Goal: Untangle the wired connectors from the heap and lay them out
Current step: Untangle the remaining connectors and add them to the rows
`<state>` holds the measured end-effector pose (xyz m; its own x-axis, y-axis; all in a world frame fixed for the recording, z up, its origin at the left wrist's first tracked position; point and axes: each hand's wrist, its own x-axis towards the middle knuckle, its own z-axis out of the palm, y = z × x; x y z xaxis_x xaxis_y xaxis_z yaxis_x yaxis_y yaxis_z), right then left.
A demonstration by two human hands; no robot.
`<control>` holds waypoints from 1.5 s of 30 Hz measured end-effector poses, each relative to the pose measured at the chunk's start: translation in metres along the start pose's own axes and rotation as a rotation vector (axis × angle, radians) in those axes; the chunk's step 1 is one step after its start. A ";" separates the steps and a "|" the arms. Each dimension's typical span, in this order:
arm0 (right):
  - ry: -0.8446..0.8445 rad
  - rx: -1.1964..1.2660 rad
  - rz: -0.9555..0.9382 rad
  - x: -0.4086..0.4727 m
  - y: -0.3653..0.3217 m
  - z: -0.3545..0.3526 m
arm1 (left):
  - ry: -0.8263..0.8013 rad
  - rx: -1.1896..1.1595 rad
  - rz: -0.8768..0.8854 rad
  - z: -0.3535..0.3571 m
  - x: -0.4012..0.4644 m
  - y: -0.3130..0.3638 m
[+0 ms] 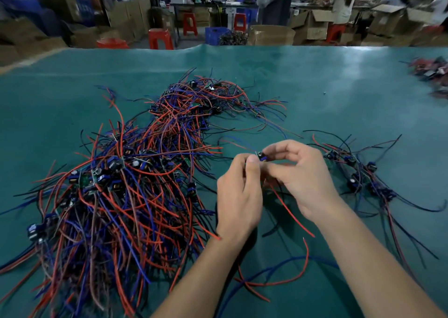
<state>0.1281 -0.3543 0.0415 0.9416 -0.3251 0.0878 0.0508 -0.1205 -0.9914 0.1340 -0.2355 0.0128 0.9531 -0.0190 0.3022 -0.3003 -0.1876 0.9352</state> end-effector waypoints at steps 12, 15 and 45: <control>-0.034 0.012 0.067 0.011 0.006 -0.006 | -0.047 0.020 0.022 0.002 0.003 -0.009; -0.182 0.078 0.136 0.009 0.006 -0.006 | -0.082 -0.016 0.021 0.002 0.002 -0.008; 0.483 0.039 -0.294 0.028 0.001 -0.054 | -0.174 0.038 0.029 0.006 0.002 -0.012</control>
<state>0.1365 -0.4137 0.0482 0.6275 -0.6763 0.3859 0.3087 -0.2389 -0.9207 0.1396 -0.2391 0.0011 0.9373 -0.1941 0.2896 -0.3294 -0.2210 0.9180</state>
